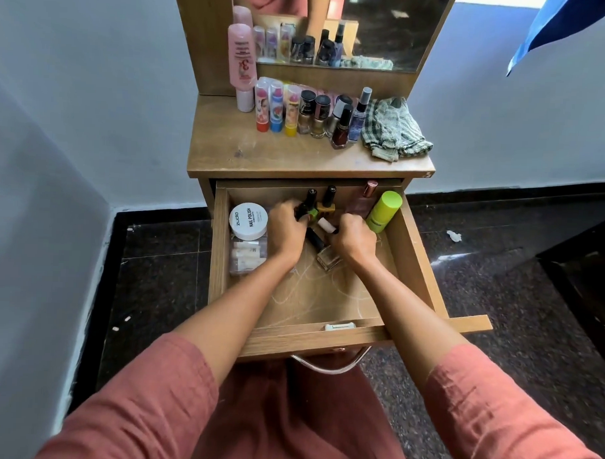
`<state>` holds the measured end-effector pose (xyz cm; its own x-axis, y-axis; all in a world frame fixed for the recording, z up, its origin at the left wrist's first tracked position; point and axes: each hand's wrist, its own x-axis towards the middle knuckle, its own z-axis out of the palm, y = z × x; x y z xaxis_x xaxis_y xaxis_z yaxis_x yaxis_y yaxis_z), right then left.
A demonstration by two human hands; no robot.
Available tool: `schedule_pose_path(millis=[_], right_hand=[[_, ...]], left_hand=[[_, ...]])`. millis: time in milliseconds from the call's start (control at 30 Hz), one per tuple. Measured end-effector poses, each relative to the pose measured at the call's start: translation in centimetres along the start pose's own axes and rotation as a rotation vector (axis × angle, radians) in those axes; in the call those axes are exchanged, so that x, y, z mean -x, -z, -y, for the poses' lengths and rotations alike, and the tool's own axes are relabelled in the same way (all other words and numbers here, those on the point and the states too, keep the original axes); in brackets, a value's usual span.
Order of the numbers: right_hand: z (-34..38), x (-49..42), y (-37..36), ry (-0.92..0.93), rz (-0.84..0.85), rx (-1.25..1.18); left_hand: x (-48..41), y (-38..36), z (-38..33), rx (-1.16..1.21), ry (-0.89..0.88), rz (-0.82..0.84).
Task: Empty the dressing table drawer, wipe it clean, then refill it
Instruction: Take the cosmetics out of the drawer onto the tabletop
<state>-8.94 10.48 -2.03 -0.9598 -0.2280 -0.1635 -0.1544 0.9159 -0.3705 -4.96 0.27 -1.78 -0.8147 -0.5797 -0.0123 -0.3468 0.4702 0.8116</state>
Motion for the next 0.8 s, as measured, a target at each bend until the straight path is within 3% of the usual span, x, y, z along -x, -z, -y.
schedule_pose_path(millis=[200, 533, 800], right_hand=[[-0.1, 0.8, 1.2, -0.026, -0.036, -0.138], [4.2, 2.1, 6.7, 0.196, -0.132, -0.547], [9.9, -0.9, 8.4, 0.334, -0.25, -0.572]], left_hand=[[0.5, 0.8, -0.3, 0.029, -0.029, -0.017], [0.4, 5.8, -3.3, 0.088, -0.28, -0.051], [-4.4, 10.0, -4.7, 0.09, -0.335, -0.191]])
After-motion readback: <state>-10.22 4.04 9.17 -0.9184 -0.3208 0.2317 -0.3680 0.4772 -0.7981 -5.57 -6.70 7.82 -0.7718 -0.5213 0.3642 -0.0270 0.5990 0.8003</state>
